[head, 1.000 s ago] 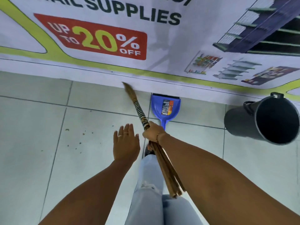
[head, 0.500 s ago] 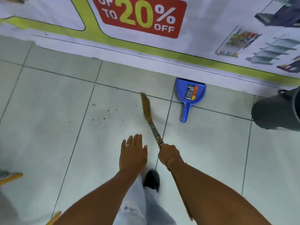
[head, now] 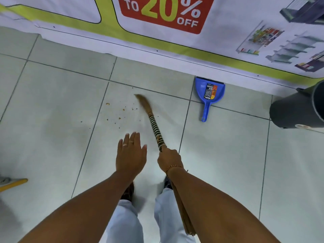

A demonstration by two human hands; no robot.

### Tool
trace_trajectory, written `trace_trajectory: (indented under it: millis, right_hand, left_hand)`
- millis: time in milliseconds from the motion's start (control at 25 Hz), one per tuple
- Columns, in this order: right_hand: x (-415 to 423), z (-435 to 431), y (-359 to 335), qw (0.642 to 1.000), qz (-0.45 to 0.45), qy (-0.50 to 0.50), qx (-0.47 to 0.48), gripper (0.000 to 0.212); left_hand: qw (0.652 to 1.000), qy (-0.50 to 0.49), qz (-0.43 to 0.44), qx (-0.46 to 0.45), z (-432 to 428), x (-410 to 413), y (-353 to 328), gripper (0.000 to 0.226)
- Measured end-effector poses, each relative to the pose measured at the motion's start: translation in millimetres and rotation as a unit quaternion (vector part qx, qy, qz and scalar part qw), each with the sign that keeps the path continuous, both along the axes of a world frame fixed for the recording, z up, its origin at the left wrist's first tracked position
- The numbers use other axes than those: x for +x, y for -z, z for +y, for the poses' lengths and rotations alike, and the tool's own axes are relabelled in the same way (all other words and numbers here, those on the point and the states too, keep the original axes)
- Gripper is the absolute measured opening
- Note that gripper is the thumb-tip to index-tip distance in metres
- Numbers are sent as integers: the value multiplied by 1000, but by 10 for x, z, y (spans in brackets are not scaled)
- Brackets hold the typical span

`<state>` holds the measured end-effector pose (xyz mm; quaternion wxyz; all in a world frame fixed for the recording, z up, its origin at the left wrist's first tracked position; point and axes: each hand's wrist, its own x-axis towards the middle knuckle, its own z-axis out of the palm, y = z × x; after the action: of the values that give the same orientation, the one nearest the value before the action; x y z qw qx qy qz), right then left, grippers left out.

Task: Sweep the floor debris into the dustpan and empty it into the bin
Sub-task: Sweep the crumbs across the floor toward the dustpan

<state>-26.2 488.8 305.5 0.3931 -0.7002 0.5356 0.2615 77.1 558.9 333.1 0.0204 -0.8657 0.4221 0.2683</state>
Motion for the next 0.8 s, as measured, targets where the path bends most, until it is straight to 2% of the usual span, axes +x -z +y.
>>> trace_trajectory:
  millis: [120,240,360,480,600,800]
  right_hand:
    - [13,274,-121,995,20,93,-21,43]
    - [-21,463,-103,978,73,195,12,39]
    - [60,707,-23,979,108,165,50,34]
    - [288,970,81,986,99,118,56,34]
    - [566,1134,153,986,82,130,60,35]
    - [955,1244,145,988,59,126,66,35]
  left_hand:
    - [999,8,13,-45,178,133,-142,53]
    - [998,31,30,-56,488,244,-170,56]
    - [997,31,50,-45,729,359,-128,64]
    - [996,19,71,-44,872,457,-77,63]
    - [997,-3,77,-25,1109,587,-20,54]
    - [997,-22,70,-4,1444,807,-43,54]
